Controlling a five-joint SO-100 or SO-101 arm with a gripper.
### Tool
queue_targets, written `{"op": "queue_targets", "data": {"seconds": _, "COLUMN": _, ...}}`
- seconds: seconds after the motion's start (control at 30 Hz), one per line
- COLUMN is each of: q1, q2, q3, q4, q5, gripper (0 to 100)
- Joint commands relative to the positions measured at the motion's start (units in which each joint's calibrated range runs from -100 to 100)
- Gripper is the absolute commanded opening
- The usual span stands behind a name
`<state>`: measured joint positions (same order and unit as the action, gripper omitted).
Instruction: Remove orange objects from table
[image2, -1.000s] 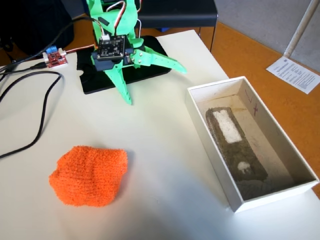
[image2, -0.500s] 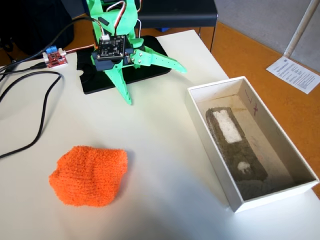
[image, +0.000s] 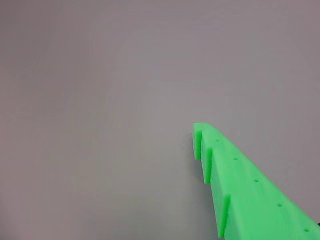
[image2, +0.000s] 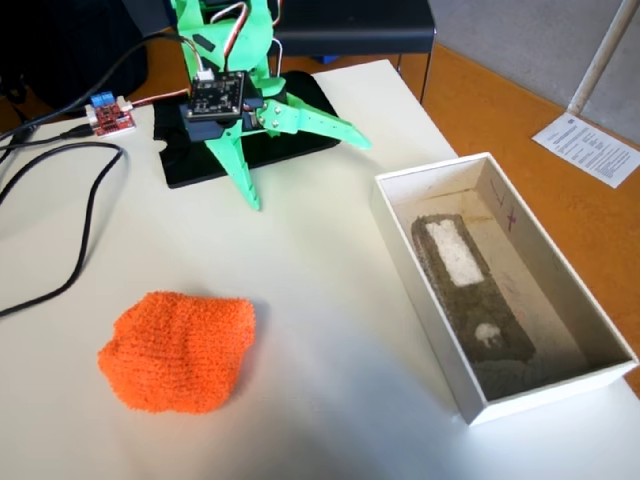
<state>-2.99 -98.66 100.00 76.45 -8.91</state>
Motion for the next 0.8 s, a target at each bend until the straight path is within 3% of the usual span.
{"op": "queue_targets", "data": {"seconds": 0.0, "q1": 1.55, "q2": 0.09, "q3": -0.39, "q4": 0.36, "q5": -0.10, "gripper": 65}}
{"op": "queue_targets", "data": {"seconds": 0.33, "q1": 9.54, "q2": 1.85, "q3": -0.58, "q4": -4.18, "q5": 5.76, "gripper": 65}}
{"op": "queue_targets", "data": {"seconds": 0.47, "q1": 14.27, "q2": 15.11, "q3": -4.17, "q4": -22.01, "q5": 5.96, "gripper": 65}}
{"op": "queue_targets", "data": {"seconds": 0.6, "q1": 17.23, "q2": 39.03, "q3": -16.47, "q4": -38.15, "q5": 5.62, "gripper": 65}}
{"op": "queue_targets", "data": {"seconds": 0.77, "q1": 19.07, "q2": 65.72, "q3": -40.02, "q4": -36.69, "q5": 5.08, "gripper": 65}}
